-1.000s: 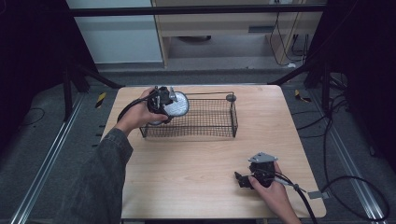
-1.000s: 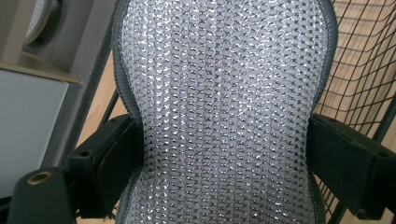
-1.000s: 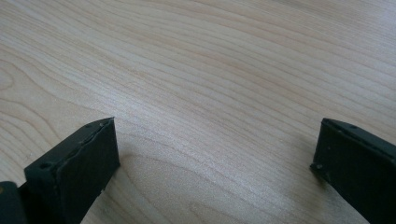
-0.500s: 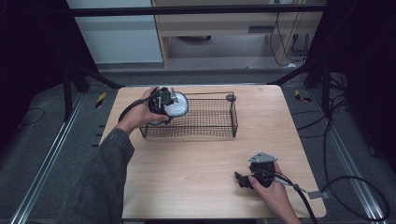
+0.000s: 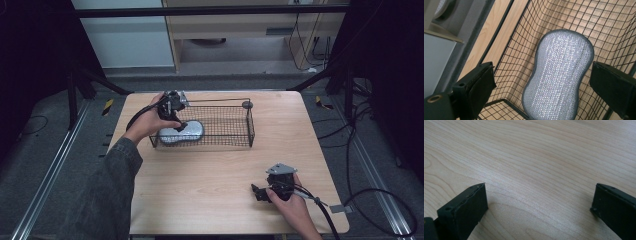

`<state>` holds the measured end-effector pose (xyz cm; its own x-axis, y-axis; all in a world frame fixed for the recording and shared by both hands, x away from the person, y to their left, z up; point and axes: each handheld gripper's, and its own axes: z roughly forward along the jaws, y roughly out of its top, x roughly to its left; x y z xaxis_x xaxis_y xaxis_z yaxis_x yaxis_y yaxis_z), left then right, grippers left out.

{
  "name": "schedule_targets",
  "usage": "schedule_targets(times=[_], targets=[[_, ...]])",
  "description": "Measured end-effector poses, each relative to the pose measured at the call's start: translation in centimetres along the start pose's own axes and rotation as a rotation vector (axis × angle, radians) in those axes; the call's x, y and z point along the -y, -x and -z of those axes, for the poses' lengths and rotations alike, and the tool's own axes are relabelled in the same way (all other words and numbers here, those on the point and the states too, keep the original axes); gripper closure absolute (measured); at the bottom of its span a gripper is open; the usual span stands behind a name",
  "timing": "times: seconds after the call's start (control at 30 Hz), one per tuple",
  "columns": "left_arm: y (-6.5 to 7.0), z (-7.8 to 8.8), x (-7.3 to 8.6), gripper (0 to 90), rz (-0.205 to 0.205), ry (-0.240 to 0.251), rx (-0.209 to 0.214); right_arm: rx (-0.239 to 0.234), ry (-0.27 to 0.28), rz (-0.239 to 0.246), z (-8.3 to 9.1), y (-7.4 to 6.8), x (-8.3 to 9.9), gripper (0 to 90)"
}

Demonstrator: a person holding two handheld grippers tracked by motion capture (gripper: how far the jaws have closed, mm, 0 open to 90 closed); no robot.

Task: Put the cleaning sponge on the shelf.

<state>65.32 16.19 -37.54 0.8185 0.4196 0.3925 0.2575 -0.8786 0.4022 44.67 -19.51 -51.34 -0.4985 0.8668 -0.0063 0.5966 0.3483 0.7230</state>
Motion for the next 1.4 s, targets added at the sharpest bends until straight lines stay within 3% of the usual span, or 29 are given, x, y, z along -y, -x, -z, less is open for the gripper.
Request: schedule_targets(times=[0.6,0.73,1.0,1.13,1.4], targets=[[1.6,2.3,-0.1,7.1,0.043,0.094,0.008,-0.001,-0.001,-0.003,0.0,0.0,0.0,0.4],[2.5,3.0,0.0,7.0,0.083,0.123,0.006,-0.001,-0.002,-0.003,0.0,0.0,0.0,0.4],[3.9,3.9,0.4,6.6,0.114,0.147,0.004,0.0,-0.001,-0.003,0.0,0.0,0.0,0.4],[4.5,4.5,0.9,6.3,0.156,0.164,0.005,-0.001,-0.001,-0.004,0.0,0.0,0.0,0.4],[5.7,5.7,1.8,6.0,0.198,0.196,0.002,-0.001,-0.002,-0.003,0.0,0.0,0.0,0.4]])
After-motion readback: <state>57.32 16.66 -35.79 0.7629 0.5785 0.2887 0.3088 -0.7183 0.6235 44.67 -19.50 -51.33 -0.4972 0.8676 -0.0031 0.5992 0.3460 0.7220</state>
